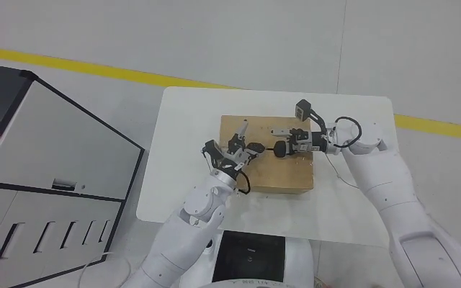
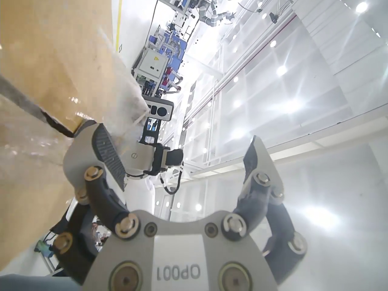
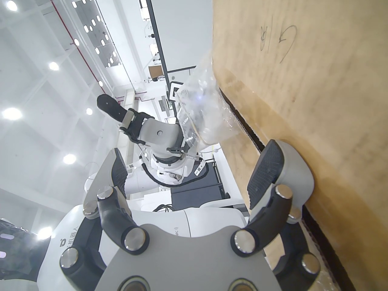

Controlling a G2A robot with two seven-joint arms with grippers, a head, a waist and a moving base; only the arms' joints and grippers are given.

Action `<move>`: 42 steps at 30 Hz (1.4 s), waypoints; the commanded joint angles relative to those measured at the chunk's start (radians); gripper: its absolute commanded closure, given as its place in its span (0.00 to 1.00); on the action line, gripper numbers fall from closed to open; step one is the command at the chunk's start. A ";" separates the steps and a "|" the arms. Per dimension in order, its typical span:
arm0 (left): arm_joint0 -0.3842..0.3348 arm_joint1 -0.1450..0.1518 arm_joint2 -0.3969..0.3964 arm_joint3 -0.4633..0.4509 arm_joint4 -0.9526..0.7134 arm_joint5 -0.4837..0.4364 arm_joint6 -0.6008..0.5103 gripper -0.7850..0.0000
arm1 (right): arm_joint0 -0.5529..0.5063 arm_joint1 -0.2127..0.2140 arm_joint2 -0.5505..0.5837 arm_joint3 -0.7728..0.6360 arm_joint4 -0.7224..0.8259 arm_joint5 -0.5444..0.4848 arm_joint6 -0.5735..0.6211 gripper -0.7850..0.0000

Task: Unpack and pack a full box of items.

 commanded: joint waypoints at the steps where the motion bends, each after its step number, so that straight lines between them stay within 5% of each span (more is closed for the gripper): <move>1: -0.013 -0.004 0.019 0.012 0.008 -0.003 0.000 0.00 | -0.001 0.001 0.003 0.004 0.002 -0.001 0.000 0.00; 16: -0.059 -0.021 0.067 0.069 0.015 0.005 -0.017 0.00 | -0.039 0.020 0.043 -0.008 0.015 -0.001 -0.027 0.00; 28: -0.054 -0.021 0.091 0.067 0.032 0.084 -0.077 0.00 | -0.085 0.030 0.064 -0.061 0.015 0.016 -0.090 0.00; 42: -0.049 -0.028 0.108 0.043 0.043 0.065 -0.058 0.00 | -0.136 0.053 0.112 -0.096 0.003 0.035 -0.110 0.00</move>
